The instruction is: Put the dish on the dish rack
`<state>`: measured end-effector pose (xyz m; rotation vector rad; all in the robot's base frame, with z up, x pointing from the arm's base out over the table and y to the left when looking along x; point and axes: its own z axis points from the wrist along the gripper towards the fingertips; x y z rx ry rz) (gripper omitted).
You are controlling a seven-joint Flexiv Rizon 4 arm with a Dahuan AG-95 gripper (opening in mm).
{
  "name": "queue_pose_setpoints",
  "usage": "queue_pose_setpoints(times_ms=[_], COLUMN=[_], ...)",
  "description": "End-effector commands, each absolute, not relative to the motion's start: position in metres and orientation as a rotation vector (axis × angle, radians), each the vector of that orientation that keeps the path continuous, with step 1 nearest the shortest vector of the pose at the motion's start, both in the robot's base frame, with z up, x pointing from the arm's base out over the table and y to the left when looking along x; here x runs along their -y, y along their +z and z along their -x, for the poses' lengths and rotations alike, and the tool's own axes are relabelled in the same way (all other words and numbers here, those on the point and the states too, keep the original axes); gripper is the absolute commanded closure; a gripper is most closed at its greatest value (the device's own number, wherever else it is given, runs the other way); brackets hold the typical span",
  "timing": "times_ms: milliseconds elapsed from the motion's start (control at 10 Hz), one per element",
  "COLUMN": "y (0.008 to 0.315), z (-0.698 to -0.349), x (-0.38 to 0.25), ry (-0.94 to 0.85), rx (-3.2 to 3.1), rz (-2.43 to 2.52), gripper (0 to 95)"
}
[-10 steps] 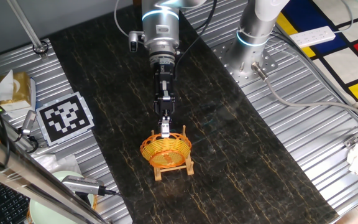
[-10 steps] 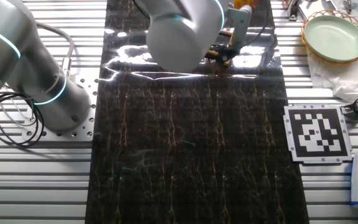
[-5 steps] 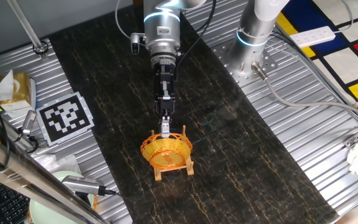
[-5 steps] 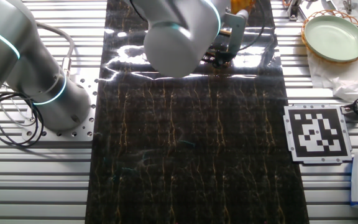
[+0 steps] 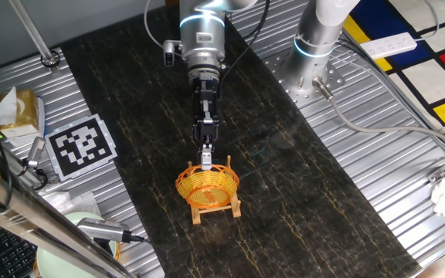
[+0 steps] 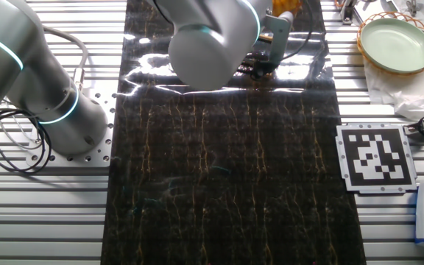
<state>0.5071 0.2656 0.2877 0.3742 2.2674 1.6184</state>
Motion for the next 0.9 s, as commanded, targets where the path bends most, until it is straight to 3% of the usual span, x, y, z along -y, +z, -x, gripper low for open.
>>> queue_pose_setpoints(times_ms=[100,900], y=[0.2873,0.2817], z=[-0.5073,-0.5091], x=[-0.2654,-0.2638], ry=[1.621,1.629], rx=[-2.266,-2.268], rz=[-0.373,-0.371], gripper=[95.0,95.0])
